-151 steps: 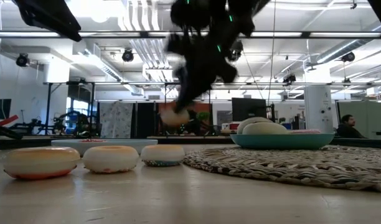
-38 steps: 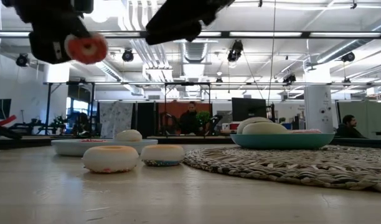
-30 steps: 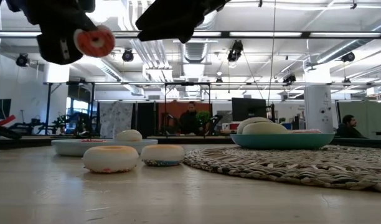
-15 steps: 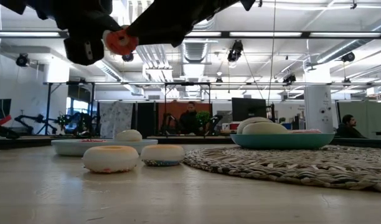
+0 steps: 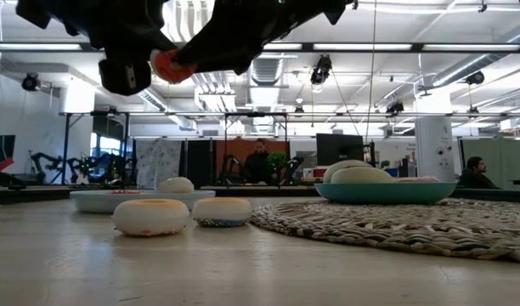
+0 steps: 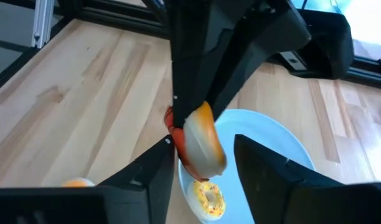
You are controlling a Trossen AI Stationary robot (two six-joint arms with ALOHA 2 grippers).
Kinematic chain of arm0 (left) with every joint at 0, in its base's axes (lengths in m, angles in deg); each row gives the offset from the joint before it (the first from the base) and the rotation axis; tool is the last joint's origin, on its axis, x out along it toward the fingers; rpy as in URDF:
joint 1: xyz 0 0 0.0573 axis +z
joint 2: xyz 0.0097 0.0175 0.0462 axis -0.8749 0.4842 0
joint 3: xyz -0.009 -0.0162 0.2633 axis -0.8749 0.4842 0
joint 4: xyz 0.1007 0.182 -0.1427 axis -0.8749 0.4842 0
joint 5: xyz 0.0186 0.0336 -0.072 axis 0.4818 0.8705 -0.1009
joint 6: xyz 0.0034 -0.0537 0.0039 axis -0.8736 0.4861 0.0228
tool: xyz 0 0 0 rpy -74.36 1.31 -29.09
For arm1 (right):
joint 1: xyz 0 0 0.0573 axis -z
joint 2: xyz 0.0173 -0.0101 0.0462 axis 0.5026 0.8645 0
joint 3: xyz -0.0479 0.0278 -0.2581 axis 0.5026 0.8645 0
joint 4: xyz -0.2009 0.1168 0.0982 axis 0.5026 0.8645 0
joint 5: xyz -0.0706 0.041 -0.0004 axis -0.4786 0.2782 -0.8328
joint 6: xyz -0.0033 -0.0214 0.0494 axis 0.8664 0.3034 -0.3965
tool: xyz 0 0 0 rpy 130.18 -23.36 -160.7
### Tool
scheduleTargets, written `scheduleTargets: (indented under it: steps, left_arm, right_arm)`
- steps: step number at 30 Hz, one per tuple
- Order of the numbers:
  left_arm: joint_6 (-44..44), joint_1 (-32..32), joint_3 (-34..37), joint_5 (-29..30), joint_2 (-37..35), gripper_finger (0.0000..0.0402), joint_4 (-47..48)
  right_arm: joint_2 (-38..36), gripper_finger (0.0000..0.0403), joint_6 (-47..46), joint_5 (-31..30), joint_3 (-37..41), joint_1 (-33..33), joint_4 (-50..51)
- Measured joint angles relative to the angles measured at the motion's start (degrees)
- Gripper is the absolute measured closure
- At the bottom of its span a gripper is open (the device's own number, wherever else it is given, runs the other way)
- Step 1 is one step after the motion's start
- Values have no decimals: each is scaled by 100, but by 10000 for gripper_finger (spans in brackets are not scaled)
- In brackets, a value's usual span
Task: Pick & Place donuts
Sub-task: Put the orange doughnut on the blue plate
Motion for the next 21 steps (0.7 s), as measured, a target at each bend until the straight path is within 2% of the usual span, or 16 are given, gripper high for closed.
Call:
scheduleTargets:
  steps: [7, 11, 17, 21]
  left_arm:
    - [-109, 59, 0, 79, 0, 400, 34]
    - [-48, 52, 0, 635, -6, 384, 123]
    - [-40, 39, -2, 1256, -151, 305, 571]
    - [140, -2, -33, 1687, -444, 250, 1430]
  right_arm:
    - [0, 309, -4, 31, 2, 65, 62]
    - [0, 351, -188, 31, 0, 126, 171]
    - [84, 387, -777, 67, -2, 261, 290]
    - [440, 388, -2015, 697, -60, 606, 364]
